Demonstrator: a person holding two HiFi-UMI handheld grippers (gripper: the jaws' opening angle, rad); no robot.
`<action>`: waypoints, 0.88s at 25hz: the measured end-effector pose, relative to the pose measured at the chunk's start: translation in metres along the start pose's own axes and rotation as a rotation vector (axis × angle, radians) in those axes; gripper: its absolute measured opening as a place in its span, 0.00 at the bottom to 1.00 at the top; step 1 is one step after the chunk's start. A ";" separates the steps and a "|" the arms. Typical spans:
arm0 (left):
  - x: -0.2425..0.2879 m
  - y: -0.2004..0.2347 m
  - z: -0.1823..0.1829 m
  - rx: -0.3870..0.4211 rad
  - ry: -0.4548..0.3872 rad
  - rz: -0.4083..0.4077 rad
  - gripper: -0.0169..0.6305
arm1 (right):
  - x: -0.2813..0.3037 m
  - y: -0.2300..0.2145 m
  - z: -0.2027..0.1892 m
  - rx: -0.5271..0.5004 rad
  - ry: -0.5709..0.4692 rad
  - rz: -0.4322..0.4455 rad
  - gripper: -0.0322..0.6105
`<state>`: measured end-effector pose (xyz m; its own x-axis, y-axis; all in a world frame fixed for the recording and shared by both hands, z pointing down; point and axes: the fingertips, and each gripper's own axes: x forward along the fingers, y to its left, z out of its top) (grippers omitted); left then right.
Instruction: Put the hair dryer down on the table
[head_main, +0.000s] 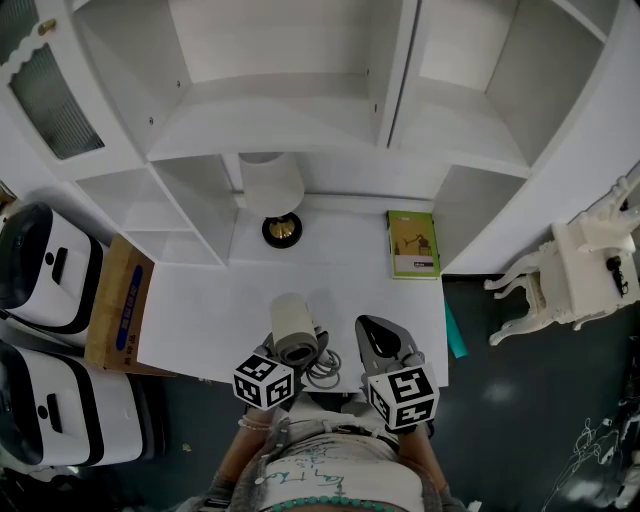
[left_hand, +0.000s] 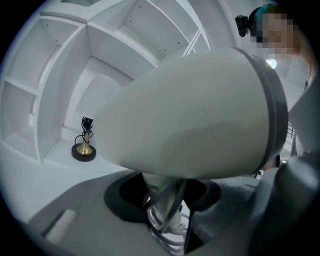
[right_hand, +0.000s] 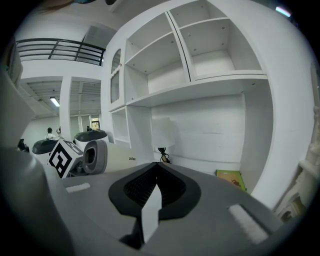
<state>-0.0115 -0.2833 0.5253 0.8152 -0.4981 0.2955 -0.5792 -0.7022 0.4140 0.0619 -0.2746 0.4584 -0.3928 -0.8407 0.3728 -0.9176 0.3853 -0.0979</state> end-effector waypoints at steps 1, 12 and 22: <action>0.000 0.001 -0.001 -0.003 0.001 0.001 0.29 | 0.000 0.000 0.000 0.000 0.001 -0.001 0.09; 0.006 0.019 -0.022 -0.022 0.024 0.019 0.29 | 0.001 -0.002 -0.001 0.005 0.004 -0.017 0.09; 0.010 0.033 -0.041 -0.036 0.061 0.029 0.29 | 0.001 -0.003 -0.003 0.011 0.008 -0.034 0.09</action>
<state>-0.0225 -0.2913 0.5773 0.7970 -0.4852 0.3595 -0.6032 -0.6685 0.4350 0.0638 -0.2757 0.4620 -0.3614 -0.8501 0.3831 -0.9308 0.3529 -0.0949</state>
